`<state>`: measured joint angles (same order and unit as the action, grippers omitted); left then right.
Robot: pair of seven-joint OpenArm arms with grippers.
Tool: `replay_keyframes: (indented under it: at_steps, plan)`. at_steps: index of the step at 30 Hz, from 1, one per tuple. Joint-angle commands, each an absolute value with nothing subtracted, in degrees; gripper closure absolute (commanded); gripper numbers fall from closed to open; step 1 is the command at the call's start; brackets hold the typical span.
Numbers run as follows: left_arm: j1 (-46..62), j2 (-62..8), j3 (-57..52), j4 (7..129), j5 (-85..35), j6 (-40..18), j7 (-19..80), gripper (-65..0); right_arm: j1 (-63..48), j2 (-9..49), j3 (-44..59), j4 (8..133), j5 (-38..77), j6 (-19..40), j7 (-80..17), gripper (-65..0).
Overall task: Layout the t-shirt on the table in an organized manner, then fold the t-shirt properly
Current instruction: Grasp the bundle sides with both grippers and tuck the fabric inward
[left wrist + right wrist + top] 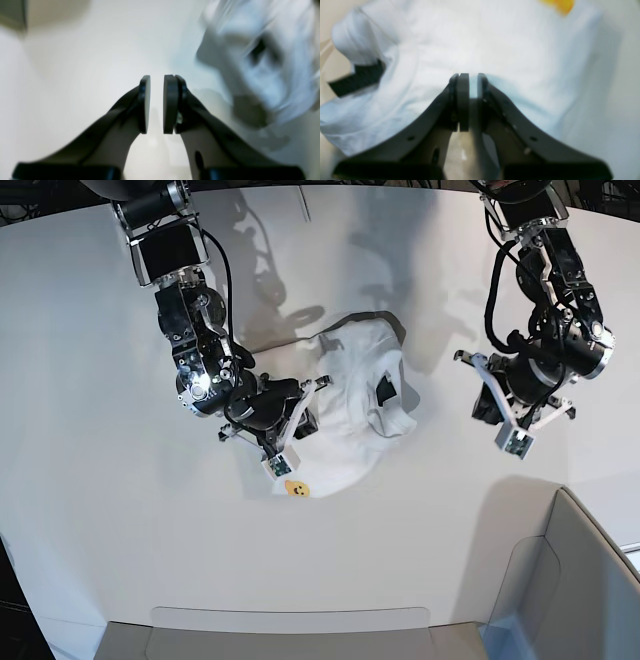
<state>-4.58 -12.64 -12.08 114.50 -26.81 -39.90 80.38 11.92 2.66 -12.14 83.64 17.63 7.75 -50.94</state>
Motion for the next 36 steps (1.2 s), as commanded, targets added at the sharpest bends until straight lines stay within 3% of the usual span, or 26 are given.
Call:
replay_keyframes:
  at_steps: [1, 11, 21, 28, 36]
  plan:
    - [-4.79, -12.00, -10.68, 115.12, -27.30, -39.87, 80.00, -9.0, 12.88, 2.59, -11.65, 82.59, 17.71, 7.87, -49.89, -4.8]
    - [-4.79, -5.93, 0.75, 115.21, -27.30, -40.00, 79.60, -8.9, 11.47, 2.59, -11.65, 75.82, 17.80, 7.87, -47.25, -4.8]
    - [-9.98, -2.15, 1.10, 113.19, -27.12, -40.00, 79.60, -8.9, 7.60, 2.95, -11.74, 86.81, 25.36, 8.22, -47.08, -4.8]
    - [-12.62, -2.33, 1.36, 100.26, -27.12, -40.00, 72.57, -8.9, 3.56, 2.95, -11.56, 98.68, 25.54, 7.87, -47.08, -4.8]
    - [-14.29, -3.91, 1.01, 83.65, -26.95, -40.00, 61.32, -8.9, 2.51, 4.88, -11.38, 100.62, 25.54, 7.69, -47.16, -4.9]
